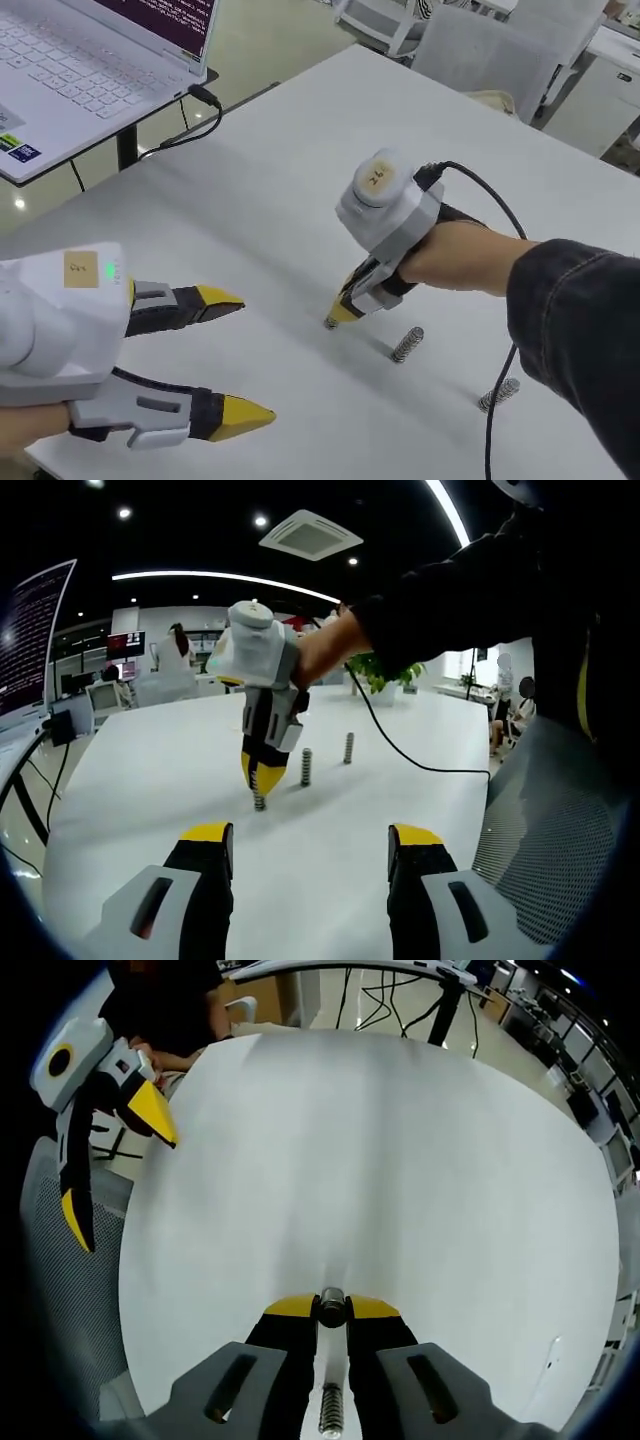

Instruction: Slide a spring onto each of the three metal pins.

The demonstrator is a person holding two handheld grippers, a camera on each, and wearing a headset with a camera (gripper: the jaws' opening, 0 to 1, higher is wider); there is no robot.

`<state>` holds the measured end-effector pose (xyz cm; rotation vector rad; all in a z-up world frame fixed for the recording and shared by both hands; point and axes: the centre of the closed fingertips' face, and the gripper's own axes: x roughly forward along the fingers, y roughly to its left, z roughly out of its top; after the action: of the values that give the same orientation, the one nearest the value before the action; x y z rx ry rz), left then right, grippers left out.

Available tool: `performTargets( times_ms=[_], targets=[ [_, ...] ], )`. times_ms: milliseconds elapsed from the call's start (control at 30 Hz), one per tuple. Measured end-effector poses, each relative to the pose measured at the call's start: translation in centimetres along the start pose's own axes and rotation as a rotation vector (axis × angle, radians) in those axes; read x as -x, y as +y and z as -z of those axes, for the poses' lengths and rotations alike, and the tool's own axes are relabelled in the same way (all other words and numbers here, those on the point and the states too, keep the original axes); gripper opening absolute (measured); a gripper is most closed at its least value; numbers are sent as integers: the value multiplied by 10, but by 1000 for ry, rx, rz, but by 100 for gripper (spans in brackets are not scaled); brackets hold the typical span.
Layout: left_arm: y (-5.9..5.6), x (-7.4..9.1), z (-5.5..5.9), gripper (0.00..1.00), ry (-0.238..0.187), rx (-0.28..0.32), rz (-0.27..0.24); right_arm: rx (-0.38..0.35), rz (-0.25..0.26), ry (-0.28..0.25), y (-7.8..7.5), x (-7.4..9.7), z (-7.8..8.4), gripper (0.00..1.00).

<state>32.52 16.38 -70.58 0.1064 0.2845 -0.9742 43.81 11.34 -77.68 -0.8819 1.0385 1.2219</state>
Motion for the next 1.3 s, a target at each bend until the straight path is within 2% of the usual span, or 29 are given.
performTargets(
  times_ms=[700,867,1133,1300],
  targets=[
    [0,-3,1,58,2,5,6,6,-8,-14,2,1,-1,11],
    [-1,-4,0,58,3,5,10,4,-1,-23,2,3,1,15],
    [-3,-6,-1,59,6,4,17,-10,12,-48,1,5,3,28],
    [-4,-6,-2,59,7,2,21,-27,17,-67,0,8,4,33]
  ],
)
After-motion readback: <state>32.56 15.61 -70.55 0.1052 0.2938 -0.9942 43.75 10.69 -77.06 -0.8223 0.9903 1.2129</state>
